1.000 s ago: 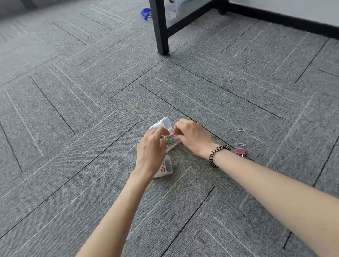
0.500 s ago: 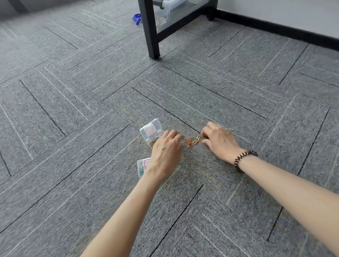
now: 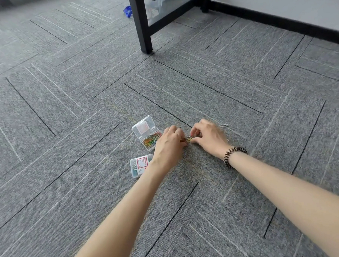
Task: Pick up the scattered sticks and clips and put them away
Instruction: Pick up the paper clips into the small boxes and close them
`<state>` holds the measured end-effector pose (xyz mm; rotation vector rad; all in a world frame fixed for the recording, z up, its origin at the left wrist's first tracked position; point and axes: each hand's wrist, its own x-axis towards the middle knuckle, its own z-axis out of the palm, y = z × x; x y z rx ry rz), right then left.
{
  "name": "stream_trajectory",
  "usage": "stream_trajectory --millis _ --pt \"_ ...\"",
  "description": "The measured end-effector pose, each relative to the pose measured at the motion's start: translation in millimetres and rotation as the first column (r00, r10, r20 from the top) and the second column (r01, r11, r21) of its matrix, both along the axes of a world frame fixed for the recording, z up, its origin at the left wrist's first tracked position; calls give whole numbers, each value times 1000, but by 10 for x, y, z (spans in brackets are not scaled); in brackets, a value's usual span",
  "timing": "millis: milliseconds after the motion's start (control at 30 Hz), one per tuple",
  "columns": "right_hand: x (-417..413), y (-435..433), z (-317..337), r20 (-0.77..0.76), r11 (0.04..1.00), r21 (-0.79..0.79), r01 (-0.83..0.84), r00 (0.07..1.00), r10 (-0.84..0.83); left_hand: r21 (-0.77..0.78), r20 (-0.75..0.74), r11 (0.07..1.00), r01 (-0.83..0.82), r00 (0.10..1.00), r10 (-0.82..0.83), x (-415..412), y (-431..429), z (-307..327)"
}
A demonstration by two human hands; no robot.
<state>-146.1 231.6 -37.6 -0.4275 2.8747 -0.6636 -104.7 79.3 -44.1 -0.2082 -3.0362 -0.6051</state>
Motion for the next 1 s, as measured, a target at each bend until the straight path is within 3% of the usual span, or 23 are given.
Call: stream_trajectory --millis 133,300,500,667,800,1000 --pt "-63 -17 35 96 1000 -5 -24 995 24 -17 180 1000 -9 984 12 -128 -30 81" --pt "-80 -29 38 136 993 75 -88 988 78 7 248 1000 22 969 -23 -149 -32 94" --pt "3 -42 19 -2 972 148 -184 982 186 79 123 997 6 992 -16 -15 -43 76" --pt "22 -110 38 -89 977 76 -198 975 204 207 -96 945 -251 957 275 65 -265 159" --pt "-6 -328 118 -81 979 -14 -201 977 200 131 -155 900 -415 888 432 94 -528 149" --pt "-44 -688 171 -118 974 -56 -221 970 213 63 -135 925 -375 915 380 170 -640 131"
